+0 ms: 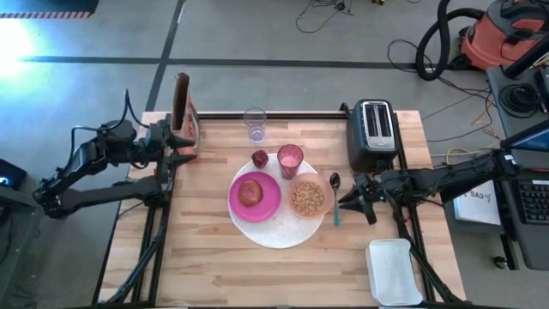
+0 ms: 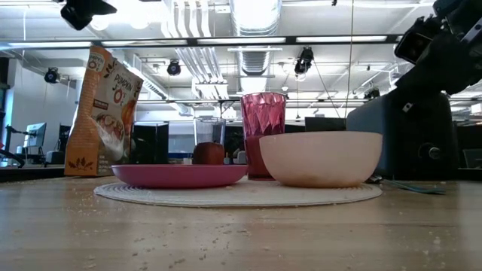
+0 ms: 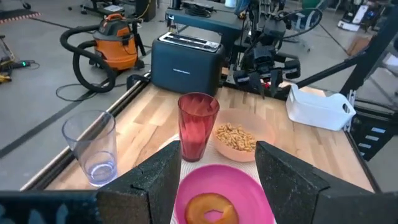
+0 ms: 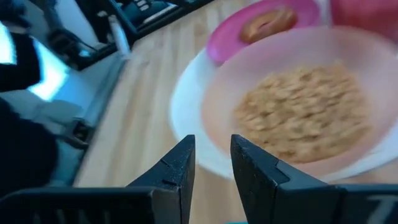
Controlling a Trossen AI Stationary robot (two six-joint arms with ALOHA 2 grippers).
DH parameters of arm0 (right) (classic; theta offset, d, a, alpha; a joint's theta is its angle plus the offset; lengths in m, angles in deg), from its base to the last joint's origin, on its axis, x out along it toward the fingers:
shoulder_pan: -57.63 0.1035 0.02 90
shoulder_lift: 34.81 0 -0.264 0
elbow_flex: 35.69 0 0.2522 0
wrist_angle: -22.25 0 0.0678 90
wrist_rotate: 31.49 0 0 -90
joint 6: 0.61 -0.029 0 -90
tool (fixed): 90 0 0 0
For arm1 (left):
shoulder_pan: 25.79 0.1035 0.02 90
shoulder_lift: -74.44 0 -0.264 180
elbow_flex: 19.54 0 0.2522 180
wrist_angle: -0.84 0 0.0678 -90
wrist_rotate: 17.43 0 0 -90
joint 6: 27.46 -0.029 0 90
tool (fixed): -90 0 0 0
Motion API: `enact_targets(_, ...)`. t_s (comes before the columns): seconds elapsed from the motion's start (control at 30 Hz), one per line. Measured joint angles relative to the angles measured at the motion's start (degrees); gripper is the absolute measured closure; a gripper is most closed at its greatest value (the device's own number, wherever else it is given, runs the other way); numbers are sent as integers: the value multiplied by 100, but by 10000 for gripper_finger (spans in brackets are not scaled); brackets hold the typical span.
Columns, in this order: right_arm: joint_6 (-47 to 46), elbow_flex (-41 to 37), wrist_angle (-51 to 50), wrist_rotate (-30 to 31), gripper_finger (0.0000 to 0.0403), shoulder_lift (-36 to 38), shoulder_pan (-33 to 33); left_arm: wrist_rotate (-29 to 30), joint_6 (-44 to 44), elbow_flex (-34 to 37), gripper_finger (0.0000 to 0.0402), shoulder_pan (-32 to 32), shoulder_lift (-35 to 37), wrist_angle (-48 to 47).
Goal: Arrange a breakfast setting
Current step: Return to Home Position
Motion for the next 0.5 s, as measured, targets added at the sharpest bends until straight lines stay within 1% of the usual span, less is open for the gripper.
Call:
enact_targets(0.17,674,-27,-158,615,310,307,-1,268,78,272,212,0,283,146)
enact_targets(0.33,1079,-119,-158,805,310,598,-1,342,79,466,212,0,558,314)
enact_targets(0.5,1132,-367,-98,953,312,945,-1,342,86,593,212,0,802,347)
